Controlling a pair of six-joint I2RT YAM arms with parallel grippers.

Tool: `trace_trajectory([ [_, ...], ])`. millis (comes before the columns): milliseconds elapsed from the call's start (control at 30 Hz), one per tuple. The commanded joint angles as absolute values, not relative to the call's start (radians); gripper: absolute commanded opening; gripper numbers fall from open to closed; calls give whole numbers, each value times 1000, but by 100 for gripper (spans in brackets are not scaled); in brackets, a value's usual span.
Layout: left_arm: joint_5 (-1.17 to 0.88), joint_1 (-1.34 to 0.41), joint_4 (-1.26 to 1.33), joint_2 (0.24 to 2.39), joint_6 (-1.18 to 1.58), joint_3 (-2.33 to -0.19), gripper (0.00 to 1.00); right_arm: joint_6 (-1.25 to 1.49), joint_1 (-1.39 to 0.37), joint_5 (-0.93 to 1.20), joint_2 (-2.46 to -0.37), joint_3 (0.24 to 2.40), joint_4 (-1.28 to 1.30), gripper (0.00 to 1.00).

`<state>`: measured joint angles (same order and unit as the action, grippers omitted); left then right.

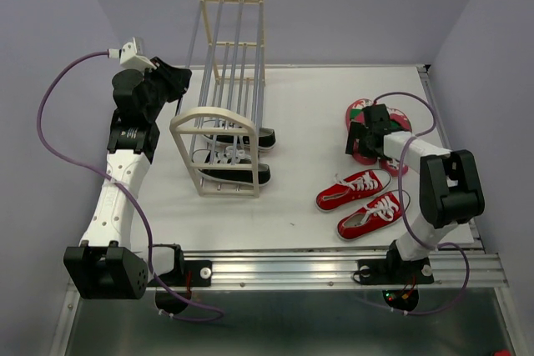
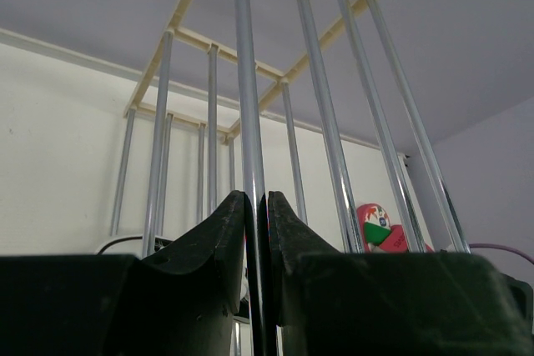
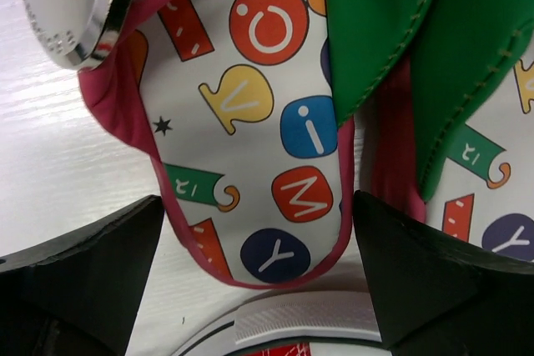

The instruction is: Place and organize the shoes onto the shoe shelf

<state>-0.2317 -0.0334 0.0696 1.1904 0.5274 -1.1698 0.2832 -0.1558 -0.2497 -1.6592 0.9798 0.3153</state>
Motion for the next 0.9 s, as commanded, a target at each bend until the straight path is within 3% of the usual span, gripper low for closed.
trace_trajectory([
  [0,-176,-38,2,1232,436,-1146,15,252,-144,-247,-1689,1020,246,100],
  [467,-173,-38,2,1232,433,-1155,15,121,-126,-134,-1773,1017,111,100],
  [567,-169,-38,2,1230,433,-1155,15,91,-126,-92,-1758,985,69,93],
  [600,-169,-40,2,1230,434,-1155,15,86,-126,-83,-1735,974,55,73],
  [633,-169,-38,2,1230,433,-1157,15,87,-126,-83,-1720,966,32,60],
  [667,-169,-38,3,1229,436,-1158,15,75,-126,-83,-1706,953,23,35],
  [767,-172,-38,2,1224,434,-1157,15,40,-126,-43,-1637,924,-12,12],
  [867,-172,-38,3,1220,434,-1157,15,23,-126,30,-1538,884,-86,2],
])
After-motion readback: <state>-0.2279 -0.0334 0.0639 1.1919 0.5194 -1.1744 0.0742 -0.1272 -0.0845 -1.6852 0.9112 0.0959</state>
